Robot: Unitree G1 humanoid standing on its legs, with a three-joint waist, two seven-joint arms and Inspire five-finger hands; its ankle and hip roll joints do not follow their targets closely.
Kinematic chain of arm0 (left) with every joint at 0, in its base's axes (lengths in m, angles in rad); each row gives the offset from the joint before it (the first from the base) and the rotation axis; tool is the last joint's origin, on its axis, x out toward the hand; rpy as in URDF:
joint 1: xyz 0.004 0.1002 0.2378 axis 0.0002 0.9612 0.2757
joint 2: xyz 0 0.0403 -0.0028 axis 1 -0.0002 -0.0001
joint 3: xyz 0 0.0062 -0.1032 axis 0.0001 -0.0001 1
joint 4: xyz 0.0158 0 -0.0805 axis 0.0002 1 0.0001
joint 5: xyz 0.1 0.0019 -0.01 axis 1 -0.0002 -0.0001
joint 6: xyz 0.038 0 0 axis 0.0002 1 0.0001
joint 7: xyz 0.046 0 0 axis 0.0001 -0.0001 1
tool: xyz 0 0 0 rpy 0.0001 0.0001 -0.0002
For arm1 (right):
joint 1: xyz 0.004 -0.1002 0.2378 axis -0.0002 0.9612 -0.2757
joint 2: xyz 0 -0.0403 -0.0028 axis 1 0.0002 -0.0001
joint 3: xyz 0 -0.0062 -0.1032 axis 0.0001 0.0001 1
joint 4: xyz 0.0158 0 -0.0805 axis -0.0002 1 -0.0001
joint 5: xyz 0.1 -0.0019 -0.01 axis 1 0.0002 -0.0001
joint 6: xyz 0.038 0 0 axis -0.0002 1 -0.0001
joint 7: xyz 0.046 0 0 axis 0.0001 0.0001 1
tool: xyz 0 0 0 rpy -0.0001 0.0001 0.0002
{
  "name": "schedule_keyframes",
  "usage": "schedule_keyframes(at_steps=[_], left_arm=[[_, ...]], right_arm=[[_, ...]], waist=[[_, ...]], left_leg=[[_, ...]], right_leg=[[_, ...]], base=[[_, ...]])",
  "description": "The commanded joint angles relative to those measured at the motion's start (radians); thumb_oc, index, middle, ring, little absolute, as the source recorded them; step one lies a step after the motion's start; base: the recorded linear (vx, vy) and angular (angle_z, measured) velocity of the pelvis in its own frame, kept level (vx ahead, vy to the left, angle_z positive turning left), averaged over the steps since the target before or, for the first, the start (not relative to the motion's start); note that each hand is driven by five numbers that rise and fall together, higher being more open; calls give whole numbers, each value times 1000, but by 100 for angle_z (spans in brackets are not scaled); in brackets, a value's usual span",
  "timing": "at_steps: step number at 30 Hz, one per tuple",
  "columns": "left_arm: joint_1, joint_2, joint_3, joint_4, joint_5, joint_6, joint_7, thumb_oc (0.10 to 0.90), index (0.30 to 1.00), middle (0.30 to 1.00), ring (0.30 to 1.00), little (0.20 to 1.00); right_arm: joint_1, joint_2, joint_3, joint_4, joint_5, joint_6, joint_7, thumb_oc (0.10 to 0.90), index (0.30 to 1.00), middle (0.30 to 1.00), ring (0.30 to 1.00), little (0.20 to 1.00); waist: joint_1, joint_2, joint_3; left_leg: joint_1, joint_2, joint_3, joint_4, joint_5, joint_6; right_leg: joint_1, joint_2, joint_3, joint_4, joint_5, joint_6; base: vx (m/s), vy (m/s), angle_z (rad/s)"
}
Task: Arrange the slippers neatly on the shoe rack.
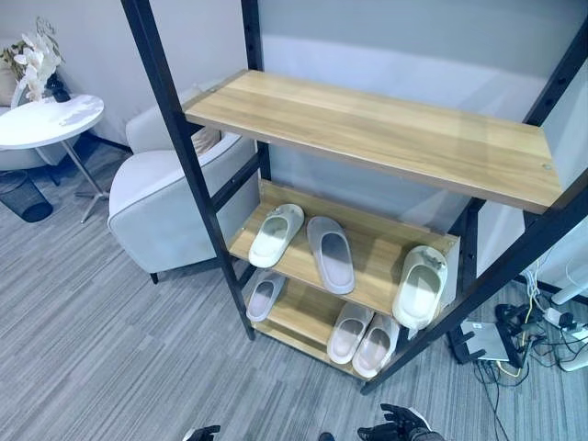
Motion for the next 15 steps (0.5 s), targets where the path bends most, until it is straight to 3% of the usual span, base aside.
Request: schedule_keyframes(at_steps=[1,6,7,8,9,10,15], left_arm=[[-37,-6,0,48,46,-16,-11,800,900,900,900,900],[-45,-24,-44,21,78,-21,-2,800,900,900,900,900],[-71,-31,-111,38,92,-15,4,800,900,900,900,900],[-65,-23,-86,3,104,-16,8,800,900,900,900,900],[-63,-24,-87,2,104,-15,9,800,900,900,900,900],[-39,-7,-37,-30,84,-30,5,800,900,900,900,900],[-53,-12,-39,-33,121,-38,30,800,900,900,900,900]], right_arm=[[-35,-15,44,-51,-19,-42,-11,800,900,900,900,900],[-82,-17,107,-194,-1,-72,2,800,900,900,900,900],[-292,72,172,-158,18,-33,-45,800,900,900,900,900],[-166,-22,165,-348,14,-48,26,800,900,900,900,900],[-163,-24,165,-351,14,-46,26,800,900,900,900,900],[43,-152,147,-627,-20,-98,80,800,900,900,900,900],[59,-141,240,-701,-84,-122,130,800,900,900,900,900]], waist=[[11,-33,-38],[15,-29,-41],[39,-32,-51],[27,-34,-48],[28,-33,-49],[-7,-29,-36],[-23,-20,-17]], left_leg=[[-36,-43,45,45,-46,-20],[-20,-37,50,32,-43,-29],[-21,-36,45,33,-38,-30],[-24,-35,46,33,-37,-32],[-24,-34,46,33,-37,-32],[-13,-29,67,28,-41,-34],[-18,-23,85,31,-38,-34]], right_leg=[[52,-63,59,23,-63,124],[78,-58,60,-12,-63,118],[84,-59,56,-17,-60,113],[79,-58,61,-15,-60,115],[80,-58,60,-15,-60,115],[79,-53,71,-15,-67,119],[66,-49,89,-10,-66,120]], base=[[-17,-104,-10],[-21,-68,-5],[-27,-56,-2],[-17,-40,-13],[-88,-67,3],[-88,-48,13],[-82,-28,-32]])
